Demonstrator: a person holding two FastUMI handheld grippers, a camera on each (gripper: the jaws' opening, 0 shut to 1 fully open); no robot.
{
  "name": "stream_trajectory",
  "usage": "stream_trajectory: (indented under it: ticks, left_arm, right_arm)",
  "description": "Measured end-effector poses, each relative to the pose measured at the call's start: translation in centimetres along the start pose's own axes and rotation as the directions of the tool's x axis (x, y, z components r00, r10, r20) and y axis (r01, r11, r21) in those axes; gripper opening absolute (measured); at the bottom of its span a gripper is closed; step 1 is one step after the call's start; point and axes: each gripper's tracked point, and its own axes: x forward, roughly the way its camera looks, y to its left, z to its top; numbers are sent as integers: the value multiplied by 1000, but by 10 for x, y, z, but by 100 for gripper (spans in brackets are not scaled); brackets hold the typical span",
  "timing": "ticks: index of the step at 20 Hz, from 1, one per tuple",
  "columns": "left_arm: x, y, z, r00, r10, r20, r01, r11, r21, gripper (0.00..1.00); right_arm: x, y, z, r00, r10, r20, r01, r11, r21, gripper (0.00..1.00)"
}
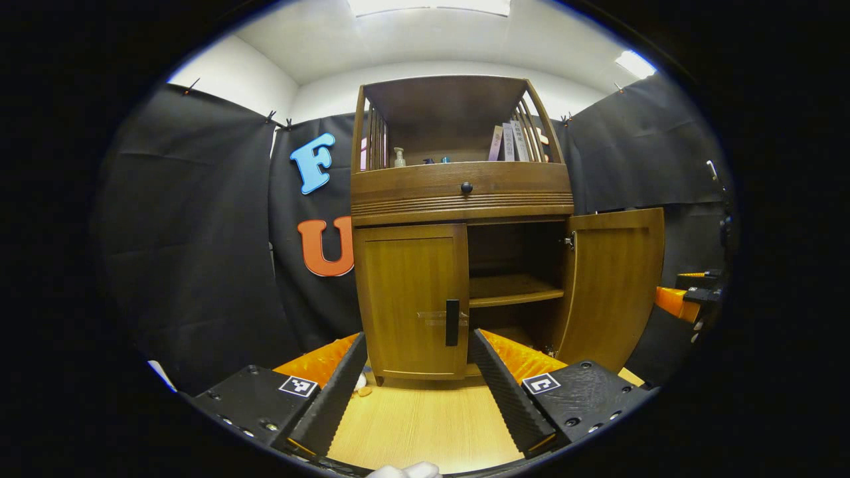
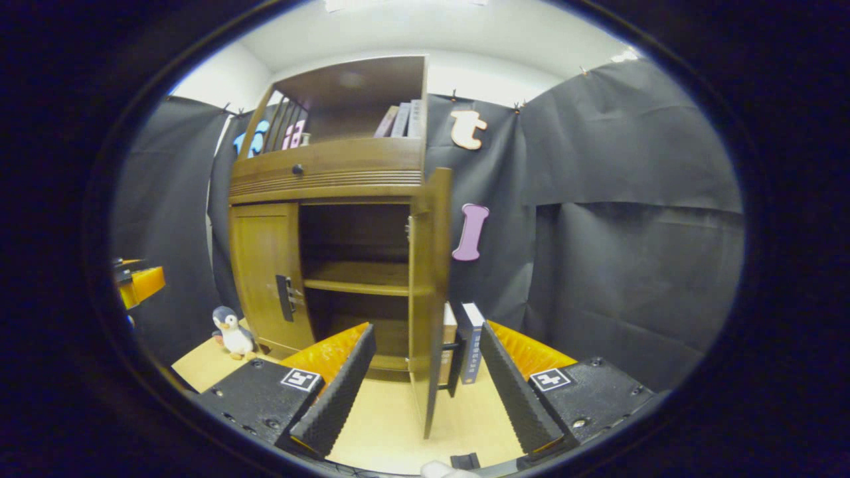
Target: Open the right door of the double-door shoe cabinet with the right hand, and open the left door with the left hand.
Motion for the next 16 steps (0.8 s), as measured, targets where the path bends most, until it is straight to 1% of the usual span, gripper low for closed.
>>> stream_trajectory:
  ticks: [3,6,11,16]
  left_arm:
    - [2,9,0,1000,-1,7,1,1000,7,96]
    - [2,16,-2,1000,-3,11,3,1000,13,96]
    - [15,26,-3,1000,-12,21,12,1000,7,96]
    - [49,25,-8,999,-25,29,25,1000,10,96]
  right_arm:
    - [-10,39,-5,999,42,-2,-42,998,36,100]
    - [-13,58,-13,997,74,-26,-73,996,45,99]
    - [-11,68,-12,998,57,-38,-55,997,61,100]
    - [-9,83,-8,997,64,-49,-62,997,43,100]
